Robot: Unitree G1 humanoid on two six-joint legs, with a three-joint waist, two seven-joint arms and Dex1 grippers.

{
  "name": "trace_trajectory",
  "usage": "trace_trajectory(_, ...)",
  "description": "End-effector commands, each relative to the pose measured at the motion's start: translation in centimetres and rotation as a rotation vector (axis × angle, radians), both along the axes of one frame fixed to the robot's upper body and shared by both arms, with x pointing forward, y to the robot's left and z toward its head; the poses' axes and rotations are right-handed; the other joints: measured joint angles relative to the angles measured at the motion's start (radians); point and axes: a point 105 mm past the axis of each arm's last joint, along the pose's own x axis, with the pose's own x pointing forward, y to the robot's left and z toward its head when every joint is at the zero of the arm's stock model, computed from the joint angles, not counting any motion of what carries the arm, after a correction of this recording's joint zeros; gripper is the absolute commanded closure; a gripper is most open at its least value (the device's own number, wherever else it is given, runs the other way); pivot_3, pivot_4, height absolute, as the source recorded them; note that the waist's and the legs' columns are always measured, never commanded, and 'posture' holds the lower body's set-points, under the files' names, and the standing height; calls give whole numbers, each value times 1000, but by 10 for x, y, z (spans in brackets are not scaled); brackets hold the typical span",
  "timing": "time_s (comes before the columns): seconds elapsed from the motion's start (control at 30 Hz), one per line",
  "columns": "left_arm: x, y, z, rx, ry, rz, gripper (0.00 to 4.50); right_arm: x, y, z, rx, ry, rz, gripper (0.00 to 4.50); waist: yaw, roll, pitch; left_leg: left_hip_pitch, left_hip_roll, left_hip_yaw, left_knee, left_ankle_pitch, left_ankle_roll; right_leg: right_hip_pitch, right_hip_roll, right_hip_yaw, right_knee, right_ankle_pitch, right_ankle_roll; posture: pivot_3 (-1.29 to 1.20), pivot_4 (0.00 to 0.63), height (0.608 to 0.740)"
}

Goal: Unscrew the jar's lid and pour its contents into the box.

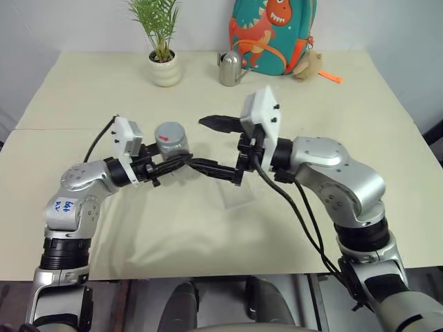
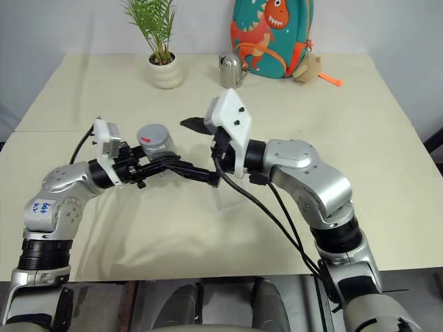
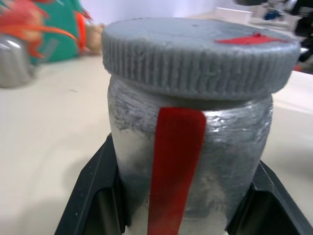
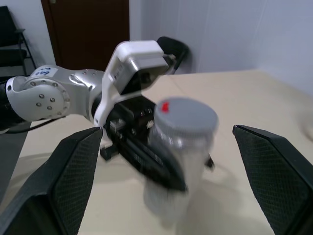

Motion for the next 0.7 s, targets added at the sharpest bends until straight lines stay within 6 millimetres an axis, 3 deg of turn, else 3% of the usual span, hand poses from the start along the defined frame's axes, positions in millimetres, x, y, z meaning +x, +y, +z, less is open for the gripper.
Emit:
trace_trajectory(0.03,-7,-17,13,-10,-56,-63,2587,9,12,10,6,-32,-36,0,-1,0,0,-2,0,0,1,0,0,-2,0,0,1,0,0,0,150,740)
trace_trajectory(0.23,-7,-24,8,-21,-66,-61,2587,23,19,8,4,-13,-54,0,-2,0,0,-3,0,0,1,0,0,-3,0,0,1,0,0,0,150,740)
trace_trajectory(0.43,-9,-25,11,-35,-79,-56,2587,18,19,-1,-1,37,-25,0,-1,0,0,-3,0,0,1,0,0,-3,0,0,1,0,0,0,150,740)
trace_trajectory(0.53,-10,-24,10,-35,-82,-56,2587,16,17,0,20,48,-16,639,-1,0,0,-3,0,0,1,0,0,-3,0,0,1,0,0,0,150,740)
trace_trajectory(0.67,-10,-22,10,-34,-90,-60,2587,15,16,3,54,65,-11,1886,-2,0,0,-3,0,0,2,0,0,-3,0,0,2,0,0,0,150,740)
trace_trajectory(0.7,-10,-22,10,-34,-94,-62,2587,14,16,4,58,65,-9,1873,-2,0,0,-3,0,0,2,0,0,-3,0,0,2,0,0,0,150,740)
